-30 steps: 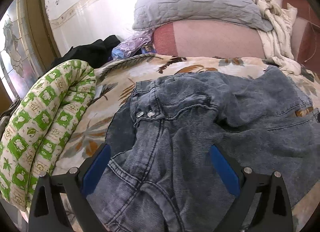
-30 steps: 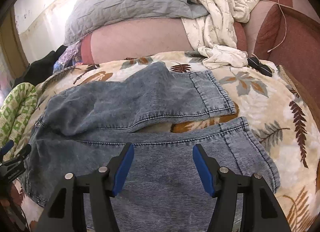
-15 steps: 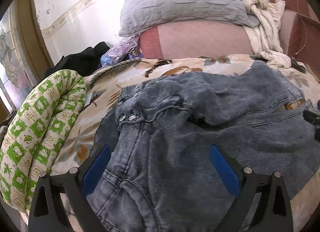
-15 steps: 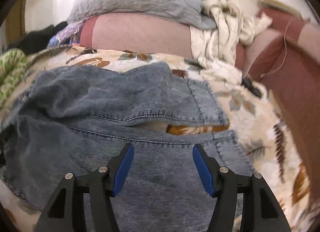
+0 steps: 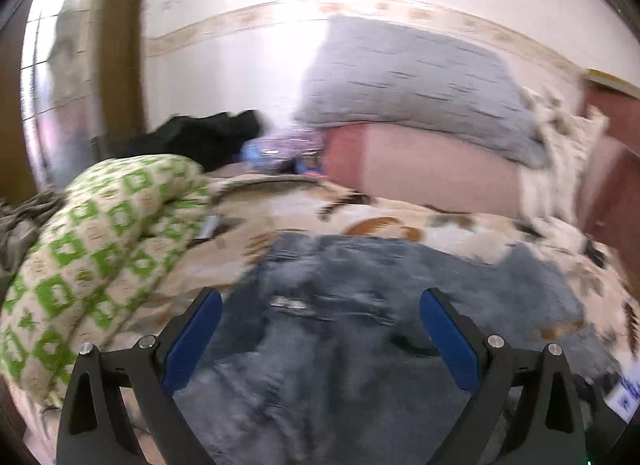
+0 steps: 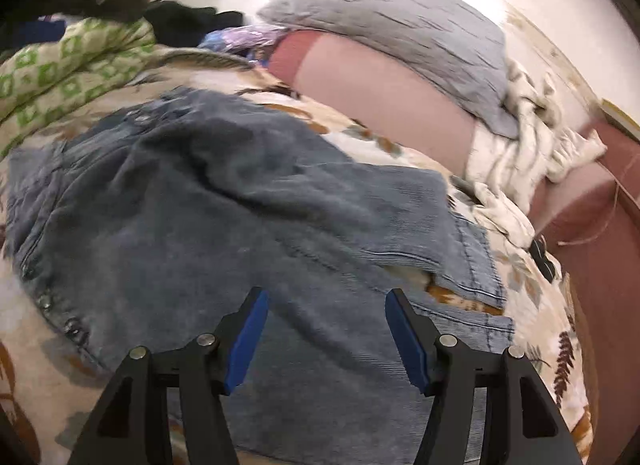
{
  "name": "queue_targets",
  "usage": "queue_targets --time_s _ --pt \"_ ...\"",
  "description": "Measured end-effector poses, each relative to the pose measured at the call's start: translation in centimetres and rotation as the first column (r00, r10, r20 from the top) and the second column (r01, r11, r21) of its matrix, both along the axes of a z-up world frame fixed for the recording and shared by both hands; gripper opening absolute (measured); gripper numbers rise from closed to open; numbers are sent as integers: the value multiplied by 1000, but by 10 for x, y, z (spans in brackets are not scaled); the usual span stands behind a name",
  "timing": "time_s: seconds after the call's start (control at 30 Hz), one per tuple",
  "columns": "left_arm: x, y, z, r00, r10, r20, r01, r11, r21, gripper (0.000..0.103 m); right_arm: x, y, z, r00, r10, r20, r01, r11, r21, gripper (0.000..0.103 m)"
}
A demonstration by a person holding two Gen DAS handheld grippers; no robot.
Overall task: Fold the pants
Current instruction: 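Move both grippers over the crumpled blue jeans, fingers open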
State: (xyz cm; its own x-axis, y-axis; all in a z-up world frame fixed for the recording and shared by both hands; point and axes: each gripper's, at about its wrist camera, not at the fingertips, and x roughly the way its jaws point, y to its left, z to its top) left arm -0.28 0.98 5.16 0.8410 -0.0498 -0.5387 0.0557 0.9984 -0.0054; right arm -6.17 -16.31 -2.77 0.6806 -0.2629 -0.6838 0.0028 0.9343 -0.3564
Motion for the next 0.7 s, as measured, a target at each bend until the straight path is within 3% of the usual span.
queue_targets --time_s 0.1,0.2,0.47,0.7 --pt "14 17 -10 997 62 -54 -60 997 39 99 2 6 -5 1000 12 -12 -12 1000 -5 65" --pt "15 28 -16 992 93 -80 -92 996 22 99 2 9 -7 1000 9 -4 -9 999 -35 65" --pt "9 -2 -23 997 12 -72 -4 994 109 99 -2 16 -8 1000 28 -5 -28 997 -72 65" --pt "3 -16 -29 996 -31 -81 43 988 148 99 0 7 -8 1000 11 -12 -11 999 -38 65"
